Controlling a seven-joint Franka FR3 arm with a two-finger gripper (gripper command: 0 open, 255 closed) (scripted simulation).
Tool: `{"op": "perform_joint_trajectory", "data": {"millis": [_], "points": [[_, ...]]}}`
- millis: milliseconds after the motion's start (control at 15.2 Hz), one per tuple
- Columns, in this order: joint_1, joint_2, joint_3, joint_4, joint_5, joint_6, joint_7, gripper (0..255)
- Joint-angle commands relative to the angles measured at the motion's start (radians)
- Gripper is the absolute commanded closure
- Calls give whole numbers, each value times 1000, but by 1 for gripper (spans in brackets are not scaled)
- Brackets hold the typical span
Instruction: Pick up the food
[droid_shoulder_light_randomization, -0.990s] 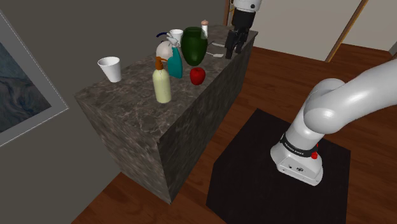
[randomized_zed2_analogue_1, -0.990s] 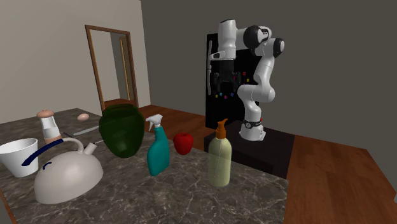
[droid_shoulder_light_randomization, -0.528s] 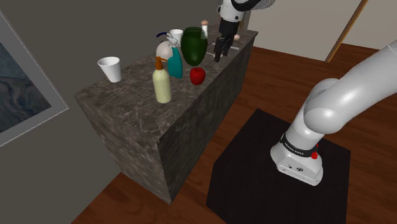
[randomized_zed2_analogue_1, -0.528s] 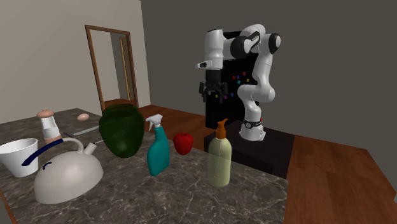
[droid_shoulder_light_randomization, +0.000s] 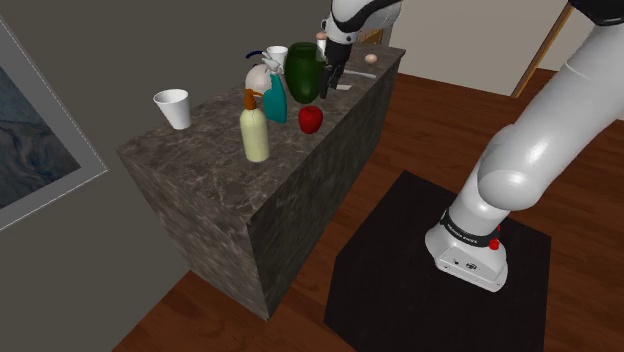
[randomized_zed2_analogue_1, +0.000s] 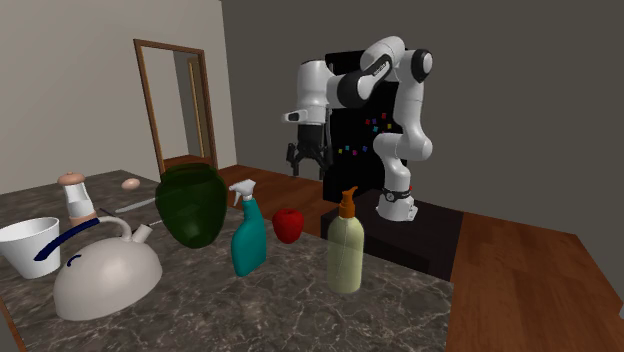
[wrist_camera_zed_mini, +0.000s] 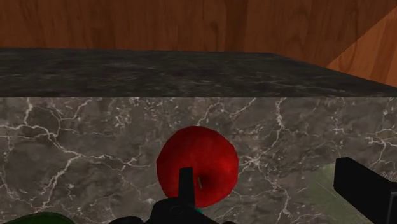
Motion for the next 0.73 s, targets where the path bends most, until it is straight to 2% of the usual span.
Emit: {"op": "perform_joint_trajectory", "data": {"millis": [0, 264, 660], "points": [[2, 86, -9, 46, 21, 48, -45, 0], [-5, 226, -15, 158, 61, 91, -124, 0], [-7, 261, -12, 117, 78, 165, -140, 0]]}}
